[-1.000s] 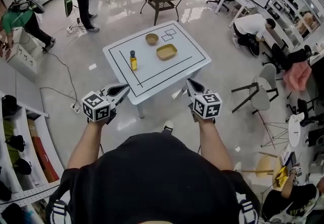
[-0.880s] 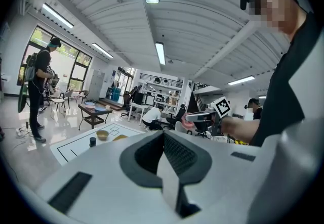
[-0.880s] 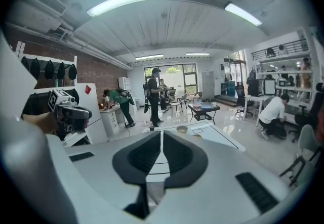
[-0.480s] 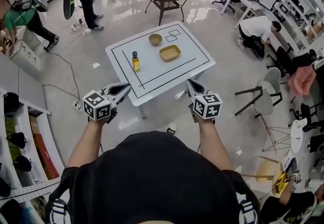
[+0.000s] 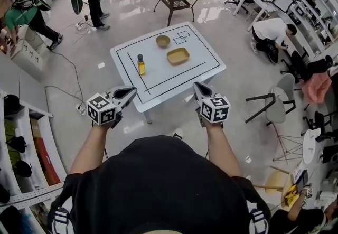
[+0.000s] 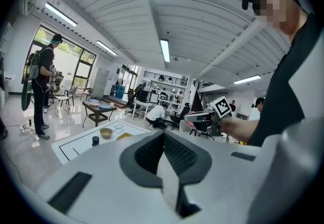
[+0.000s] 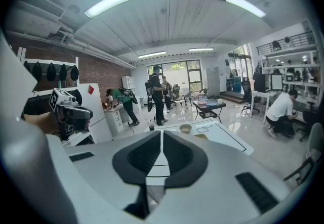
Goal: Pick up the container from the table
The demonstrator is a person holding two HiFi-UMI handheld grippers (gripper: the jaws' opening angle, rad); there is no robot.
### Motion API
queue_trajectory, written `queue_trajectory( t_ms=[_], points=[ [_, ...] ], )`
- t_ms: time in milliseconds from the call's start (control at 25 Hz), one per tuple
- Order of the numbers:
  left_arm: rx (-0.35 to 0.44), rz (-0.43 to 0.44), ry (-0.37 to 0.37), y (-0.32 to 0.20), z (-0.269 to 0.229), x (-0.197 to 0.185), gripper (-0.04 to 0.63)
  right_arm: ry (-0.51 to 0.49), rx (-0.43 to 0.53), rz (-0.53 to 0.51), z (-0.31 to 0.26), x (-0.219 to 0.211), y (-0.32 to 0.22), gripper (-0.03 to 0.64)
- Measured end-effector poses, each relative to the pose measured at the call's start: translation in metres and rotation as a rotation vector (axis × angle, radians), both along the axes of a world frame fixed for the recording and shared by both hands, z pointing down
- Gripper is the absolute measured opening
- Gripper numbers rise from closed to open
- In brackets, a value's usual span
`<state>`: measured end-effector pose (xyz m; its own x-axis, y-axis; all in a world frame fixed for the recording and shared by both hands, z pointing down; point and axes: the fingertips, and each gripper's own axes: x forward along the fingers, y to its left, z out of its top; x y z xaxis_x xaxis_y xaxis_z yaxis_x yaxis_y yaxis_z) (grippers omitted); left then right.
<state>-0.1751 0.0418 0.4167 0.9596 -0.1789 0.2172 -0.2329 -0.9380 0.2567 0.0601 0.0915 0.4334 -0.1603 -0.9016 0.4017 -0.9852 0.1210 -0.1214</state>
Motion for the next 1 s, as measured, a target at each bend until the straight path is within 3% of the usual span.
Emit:
queue_trajectory(
  t_ms=[1000],
  points=[
    [-0.029,-0.032,-0.030,-0.029,0.018,0.036,0.006,-0.003,-0.057,-0.047,0.026,0.037,-0.038,0.018]
  ],
)
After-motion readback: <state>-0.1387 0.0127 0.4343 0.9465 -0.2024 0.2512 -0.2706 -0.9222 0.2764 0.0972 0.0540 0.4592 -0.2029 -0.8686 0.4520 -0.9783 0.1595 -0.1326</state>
